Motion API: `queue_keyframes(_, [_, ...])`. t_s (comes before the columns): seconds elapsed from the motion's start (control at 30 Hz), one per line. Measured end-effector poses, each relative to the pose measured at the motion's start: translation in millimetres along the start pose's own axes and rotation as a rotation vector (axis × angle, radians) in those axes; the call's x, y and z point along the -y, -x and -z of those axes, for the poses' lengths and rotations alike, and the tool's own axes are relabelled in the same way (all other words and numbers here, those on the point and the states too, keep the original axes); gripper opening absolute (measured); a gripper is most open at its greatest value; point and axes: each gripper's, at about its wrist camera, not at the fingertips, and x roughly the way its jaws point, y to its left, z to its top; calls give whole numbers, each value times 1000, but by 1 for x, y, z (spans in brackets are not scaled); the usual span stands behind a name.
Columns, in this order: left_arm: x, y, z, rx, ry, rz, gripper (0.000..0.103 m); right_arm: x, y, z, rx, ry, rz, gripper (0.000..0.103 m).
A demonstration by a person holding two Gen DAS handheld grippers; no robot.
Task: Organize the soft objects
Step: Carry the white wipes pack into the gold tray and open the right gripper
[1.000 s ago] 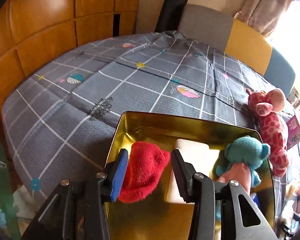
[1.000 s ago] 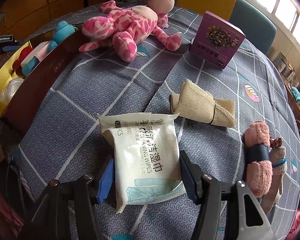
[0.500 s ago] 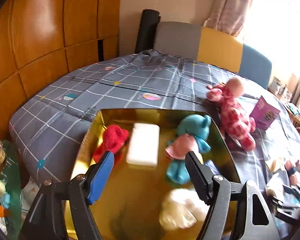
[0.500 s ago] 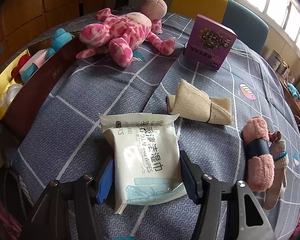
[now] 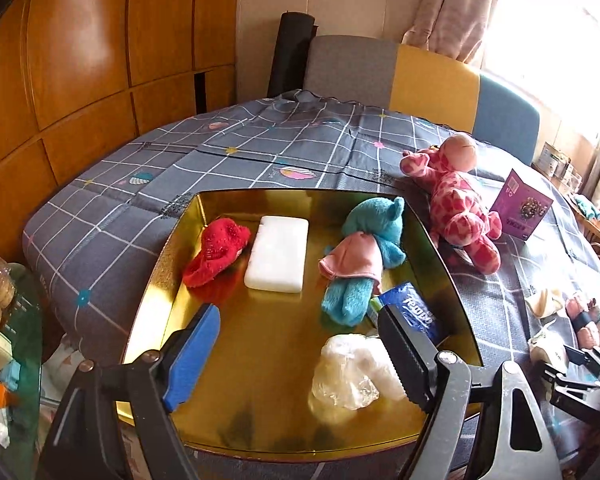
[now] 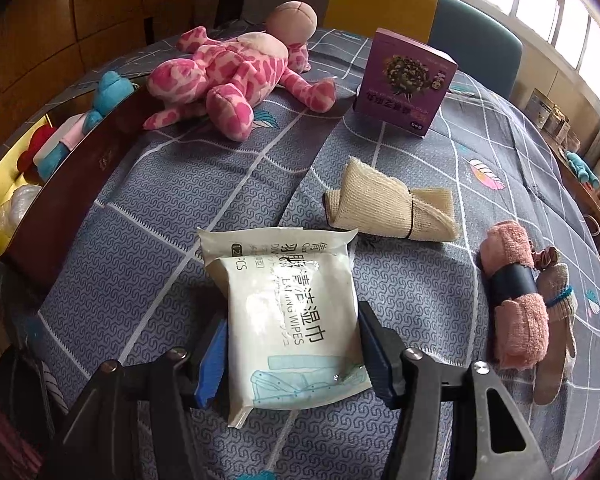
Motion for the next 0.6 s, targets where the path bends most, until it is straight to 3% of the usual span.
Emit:
queue_keyframes(0.27, [-6, 2, 1, 25, 1, -31, 86, -7, 28, -24, 64, -18, -48, 59])
queue_keyframes(0.6, [-28, 5, -5, 59, 53, -84, 87, -94, 54, -97, 123, 139, -290, 59])
